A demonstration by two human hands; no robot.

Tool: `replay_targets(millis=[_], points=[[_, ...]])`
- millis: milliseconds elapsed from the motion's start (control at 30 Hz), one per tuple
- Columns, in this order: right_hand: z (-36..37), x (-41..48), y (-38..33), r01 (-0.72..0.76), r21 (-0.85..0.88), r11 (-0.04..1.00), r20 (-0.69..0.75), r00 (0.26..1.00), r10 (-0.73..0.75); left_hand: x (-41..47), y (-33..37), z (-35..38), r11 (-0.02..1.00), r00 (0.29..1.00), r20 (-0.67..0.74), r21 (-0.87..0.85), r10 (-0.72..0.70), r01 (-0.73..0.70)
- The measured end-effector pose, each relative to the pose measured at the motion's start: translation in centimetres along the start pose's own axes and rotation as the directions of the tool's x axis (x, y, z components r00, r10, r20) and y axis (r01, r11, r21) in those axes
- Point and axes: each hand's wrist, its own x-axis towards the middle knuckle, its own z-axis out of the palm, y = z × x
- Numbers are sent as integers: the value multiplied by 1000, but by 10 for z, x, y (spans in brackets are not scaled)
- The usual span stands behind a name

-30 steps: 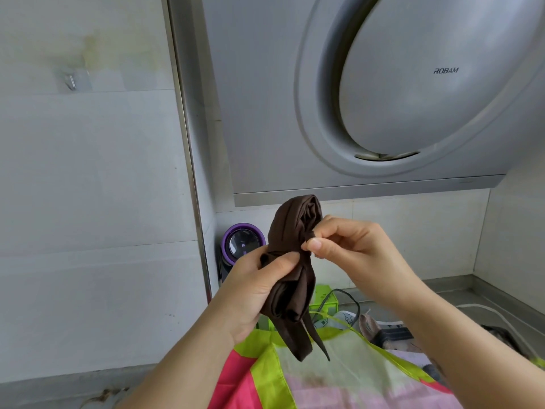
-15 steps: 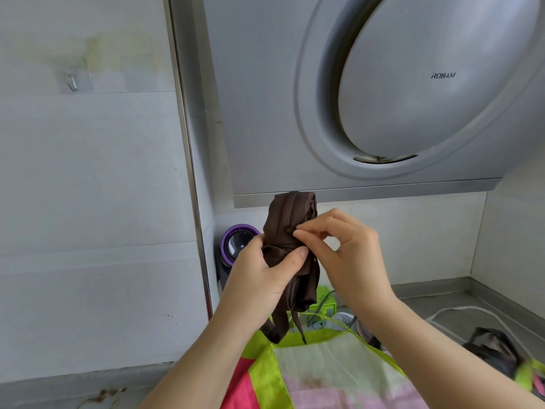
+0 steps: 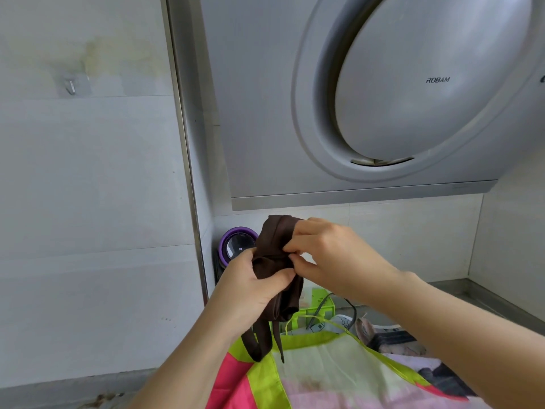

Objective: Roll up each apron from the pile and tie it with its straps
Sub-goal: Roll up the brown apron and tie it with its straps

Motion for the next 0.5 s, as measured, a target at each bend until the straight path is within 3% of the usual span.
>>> replay_targets(millis=[233,433,500], points=[[-17,5,5,-279,367,888,267,945,186,-3,-3,-1,999,996,80,-18,-40,41],[-22,6,1,-531,518,670,497,825,269,-2,-2,3,999,993,111,-12,-29,31],[-22,5,0,-537,498,681,514,815,267,-1,-2,3,998,991,127,-45,-36,42]])
